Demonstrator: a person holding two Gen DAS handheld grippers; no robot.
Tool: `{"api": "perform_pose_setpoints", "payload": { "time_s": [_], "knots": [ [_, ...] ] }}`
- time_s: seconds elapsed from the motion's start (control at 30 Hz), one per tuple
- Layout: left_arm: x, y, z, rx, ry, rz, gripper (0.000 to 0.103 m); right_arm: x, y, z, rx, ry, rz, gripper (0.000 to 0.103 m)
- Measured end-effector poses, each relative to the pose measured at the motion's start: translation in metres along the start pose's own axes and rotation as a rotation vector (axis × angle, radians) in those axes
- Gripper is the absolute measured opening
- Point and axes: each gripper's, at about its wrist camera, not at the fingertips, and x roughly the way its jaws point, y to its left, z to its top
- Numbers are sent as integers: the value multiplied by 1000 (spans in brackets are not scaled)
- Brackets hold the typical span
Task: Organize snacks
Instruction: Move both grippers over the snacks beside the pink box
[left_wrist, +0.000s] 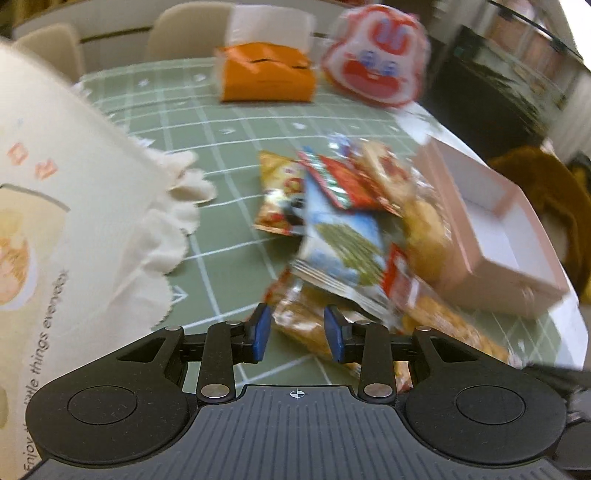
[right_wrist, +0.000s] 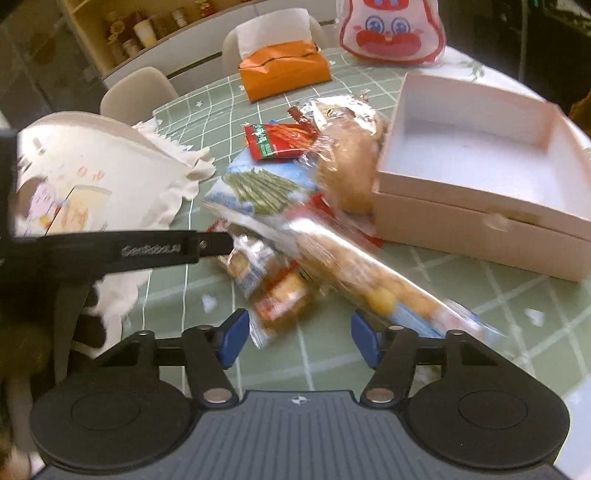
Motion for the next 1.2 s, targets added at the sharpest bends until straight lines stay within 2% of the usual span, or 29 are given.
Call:
{"api": "perform_pose_setpoints", "payload": {
  "time_s": [0.07,0.1,0.23,0.27,0.43,0.63,0.8,0.87,0.97,1.0,1.1,1.17,1.2],
  "knots": [
    [3,2,5,-23,4,2,37,14,3,5,11,24,-11,47],
    [5,3,7,-28,3,3,37,18,4,5,2,34,-18,45],
    [11,4,12,-54,-3,27,38,8,5,-6,-44,37,-54,24],
    [13,4,13,-61,-8,28,38,4,2,-10,-49,40,-64,23],
    [21,1,16,-30,-10,0,37,-21,-30,-36,-5,35,-104,23],
    [8,-22,-7,115,63,-125,36,-45,-56,-58,33,1,-153,23],
    [-8,-39,-32,182,132,-241,35,-50,-67,-64,66,-17,-161,25],
    [-14,-43,-38,183,146,-242,35,-51,-67,-62,79,-16,-160,26],
    [-24,-39,-36,142,183,-157,35,-52,-68,-64,85,-18,-172,29],
    [-27,-37,-35,119,213,-157,35,-52,-69,-64,88,-21,-179,31],
    [-25,-30,-36,45,296,-213,35,-55,-75,-66,106,-35,-206,46],
    [-18,-30,-37,0,312,-234,35,-56,-80,-68,124,-40,-216,54],
    [-14,-32,-36,-8,304,-227,35,-57,-81,-68,129,-42,-218,55]
  ]
}}
